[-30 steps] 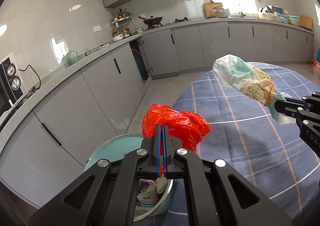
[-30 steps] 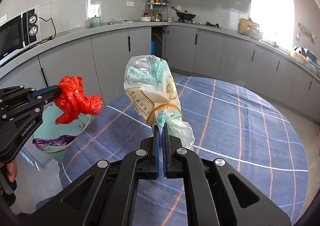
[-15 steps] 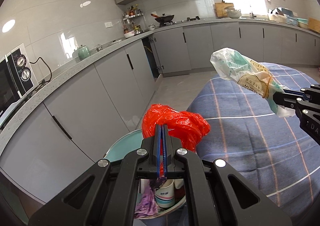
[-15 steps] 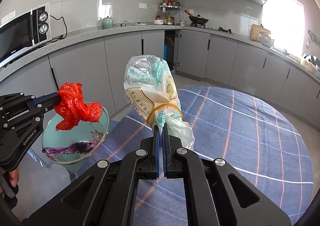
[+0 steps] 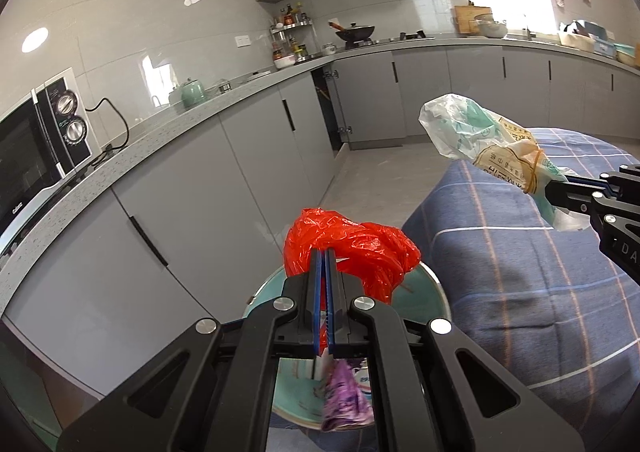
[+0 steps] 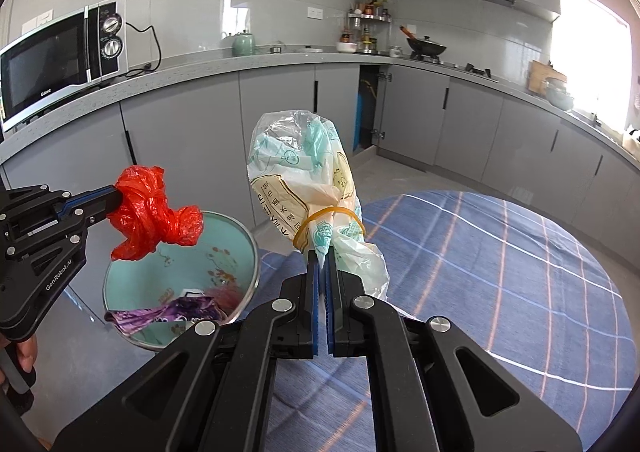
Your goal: Collect trash
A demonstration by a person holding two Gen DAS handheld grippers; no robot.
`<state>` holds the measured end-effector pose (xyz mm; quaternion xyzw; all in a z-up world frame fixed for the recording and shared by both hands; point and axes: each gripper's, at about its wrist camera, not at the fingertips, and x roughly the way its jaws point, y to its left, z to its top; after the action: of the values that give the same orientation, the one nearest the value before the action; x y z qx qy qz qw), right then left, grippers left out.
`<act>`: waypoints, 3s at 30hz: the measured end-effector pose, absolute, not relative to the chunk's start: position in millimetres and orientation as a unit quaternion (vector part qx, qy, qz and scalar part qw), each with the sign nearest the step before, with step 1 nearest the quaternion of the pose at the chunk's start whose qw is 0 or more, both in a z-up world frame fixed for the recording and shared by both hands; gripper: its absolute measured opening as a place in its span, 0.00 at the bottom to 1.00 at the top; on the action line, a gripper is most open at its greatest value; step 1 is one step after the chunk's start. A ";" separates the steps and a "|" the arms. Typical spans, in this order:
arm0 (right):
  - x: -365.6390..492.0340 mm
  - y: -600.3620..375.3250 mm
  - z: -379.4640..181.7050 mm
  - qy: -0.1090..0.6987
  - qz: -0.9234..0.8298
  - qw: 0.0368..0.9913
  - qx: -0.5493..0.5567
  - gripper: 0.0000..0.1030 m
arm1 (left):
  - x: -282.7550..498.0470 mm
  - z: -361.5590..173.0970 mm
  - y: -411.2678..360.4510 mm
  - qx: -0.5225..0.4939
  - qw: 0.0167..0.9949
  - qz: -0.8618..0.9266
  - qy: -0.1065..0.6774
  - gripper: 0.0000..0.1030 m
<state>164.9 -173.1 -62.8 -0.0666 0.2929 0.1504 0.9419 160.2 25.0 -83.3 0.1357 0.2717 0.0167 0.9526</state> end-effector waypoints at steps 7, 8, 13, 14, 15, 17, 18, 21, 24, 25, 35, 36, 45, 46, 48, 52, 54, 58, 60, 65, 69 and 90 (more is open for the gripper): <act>169.4 -158.1 -64.2 0.294 0.167 0.938 -0.072 0.04 | 160.6 -85.3 36.8 0.132 0.952 0.029 0.276 0.02; 170.6 -155.8 -64.3 0.294 0.169 0.938 -0.072 0.04 | 161.4 -85.6 39.6 0.131 0.952 0.030 0.276 0.02; 174.9 -147.8 -65.3 0.296 0.176 0.936 -0.076 0.04 | 161.9 -84.8 50.4 0.127 0.952 0.040 0.277 0.02; 175.6 -146.2 -65.5 0.296 0.178 0.935 -0.077 0.04 | 162.1 -84.9 52.2 0.126 0.952 0.041 0.277 0.02; 175.6 -144.3 -66.0 0.296 0.179 0.935 -0.078 0.04 | 162.5 -84.6 54.1 0.125 0.952 0.043 0.278 0.02; 176.4 -140.1 -67.2 0.297 0.182 0.934 -0.079 0.04 | 163.7 -84.4 58.3 0.122 0.951 0.048 0.279 0.02; 176.8 -138.8 -67.6 0.297 0.183 0.934 -0.080 0.04 | 164.2 -84.4 60.7 0.120 0.951 0.050 0.279 0.02; 177.4 -134.0 -69.2 0.298 0.188 0.932 -0.083 0.04 | 164.8 -85.7 65.9 0.118 0.951 0.055 0.281 0.02; 177.5 -129.1 -69.3 0.298 0.190 0.932 -0.085 0.04 | 166.0 -86.6 70.5 0.116 0.950 0.059 0.283 0.02; 177.8 -127.4 -69.2 0.298 0.192 0.931 -0.085 0.04 | 166.0 -87.0 71.2 0.117 0.950 0.060 0.283 0.02; 180.8 -114.9 -70.0 0.299 0.207 0.927 -0.091 0.04 | 166.7 -88.1 78.3 0.111 0.950 0.071 0.283 0.02; 180.5 -113.8 -70.4 0.299 0.209 0.927 -0.092 0.04 | 165.8 -88.8 75.8 0.111 0.950 0.072 0.283 0.02; 177.7 -109.9 -71.2 0.298 0.222 0.923 -0.100 0.04 | 167.1 -89.4 80.7 0.104 0.950 0.075 0.284 0.02; 177.3 -107.3 -71.2 0.298 0.224 0.923 -0.100 0.04 | 167.4 -89.1 81.7 0.104 0.950 0.076 0.284 0.02; 176.7 -105.2 -71.1 0.297 0.227 0.922 -0.103 0.04 | 167.8 -88.9 83.6 0.102 0.950 0.077 0.284 0.02; 176.4 -102.0 -71.9 0.296 0.233 0.920 -0.107 0.04 | 168.3 -89.3 86.7 0.099 0.950 0.078 0.284 0.02; 176.3 -100.1 -72.5 0.295 0.241 0.918 -0.108 0.04 | 168.7 -89.6 87.5 0.097 0.951 0.077 0.285 0.03; 176.0 -101.8 -73.8 0.287 0.252 0.918 -0.105 0.33 | 171.2 -91.6 91.8 0.092 0.949 0.077 0.291 0.15; 176.7 -105.4 -74.1 0.288 0.251 0.919 -0.096 0.43 | 170.8 -92.2 94.1 0.089 0.949 0.086 0.290 0.51; 173.6 -117.5 -70.7 0.286 0.238 0.925 -0.078 0.50 | 166.9 -94.1 99.0 0.091 0.948 0.088 0.292 0.59; 159.5 -130.0 -62.6 0.277 0.224 0.932 -0.059 0.56 | 154.1 -90.0 105.4 0.079 0.951 0.103 0.279 0.80; 85.5 -169.4 -29.4 0.211 0.178 0.961 -0.023 0.65 | 103.5 -55.4 98.0 0.062 0.970 0.096 0.216 0.91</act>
<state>85.5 -169.4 -29.4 -0.0229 0.2113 0.1779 0.9608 103.5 98.0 -55.4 0.0623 0.2163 0.0958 0.9696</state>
